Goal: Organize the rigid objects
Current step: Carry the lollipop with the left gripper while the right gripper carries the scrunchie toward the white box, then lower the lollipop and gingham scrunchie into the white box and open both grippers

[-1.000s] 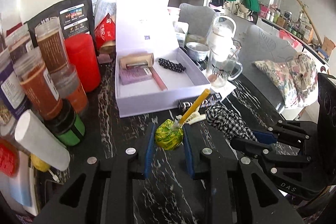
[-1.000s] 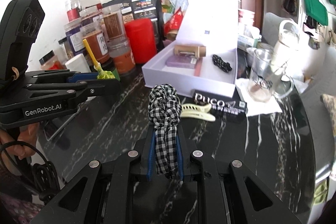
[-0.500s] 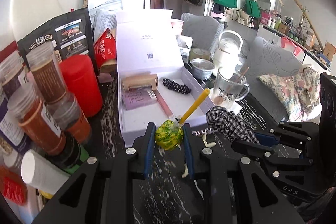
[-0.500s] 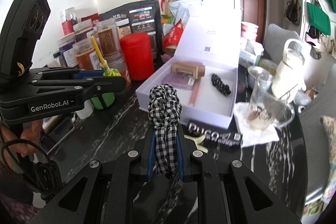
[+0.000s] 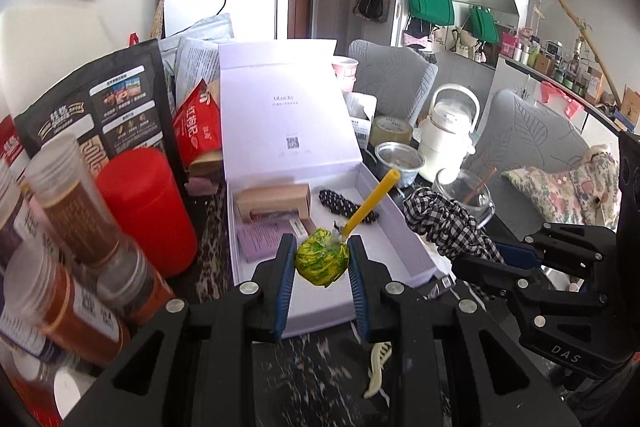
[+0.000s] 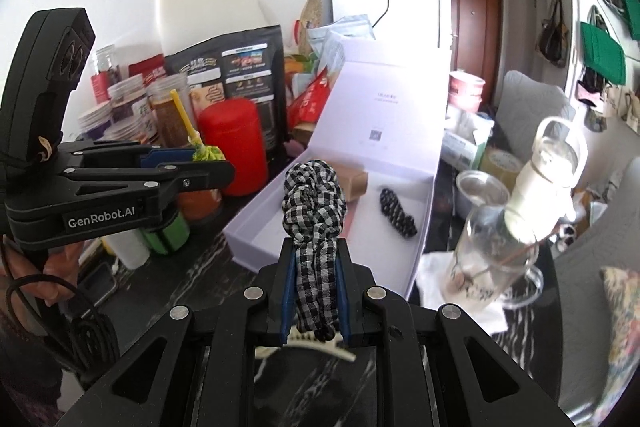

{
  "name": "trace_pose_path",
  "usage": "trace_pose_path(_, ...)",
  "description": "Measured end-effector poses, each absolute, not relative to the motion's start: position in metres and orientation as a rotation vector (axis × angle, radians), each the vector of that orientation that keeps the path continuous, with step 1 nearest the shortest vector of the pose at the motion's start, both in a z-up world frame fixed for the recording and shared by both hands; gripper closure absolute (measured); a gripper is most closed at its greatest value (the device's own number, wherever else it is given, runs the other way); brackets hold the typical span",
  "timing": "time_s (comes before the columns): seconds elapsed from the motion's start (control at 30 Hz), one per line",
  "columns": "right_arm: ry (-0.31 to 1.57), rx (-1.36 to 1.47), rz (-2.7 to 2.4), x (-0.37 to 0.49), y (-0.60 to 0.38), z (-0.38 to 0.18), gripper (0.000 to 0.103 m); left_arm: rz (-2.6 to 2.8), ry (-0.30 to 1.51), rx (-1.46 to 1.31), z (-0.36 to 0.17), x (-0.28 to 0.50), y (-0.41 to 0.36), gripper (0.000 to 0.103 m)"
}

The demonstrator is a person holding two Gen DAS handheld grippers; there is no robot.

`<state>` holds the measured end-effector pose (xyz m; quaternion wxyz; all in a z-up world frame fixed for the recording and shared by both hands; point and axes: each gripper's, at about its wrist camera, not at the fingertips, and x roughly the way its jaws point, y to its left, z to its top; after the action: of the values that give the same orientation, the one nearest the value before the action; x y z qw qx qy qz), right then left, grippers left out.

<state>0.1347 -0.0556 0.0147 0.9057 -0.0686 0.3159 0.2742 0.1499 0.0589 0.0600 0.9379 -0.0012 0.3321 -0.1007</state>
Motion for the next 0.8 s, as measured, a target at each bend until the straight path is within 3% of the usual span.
trace_pose_path(0.8,0.631,-0.153,0.534,0.236,-0.049,0.021,0.086,-0.153,0.655,-0.032,0.059,0.25,0.074,0.077)
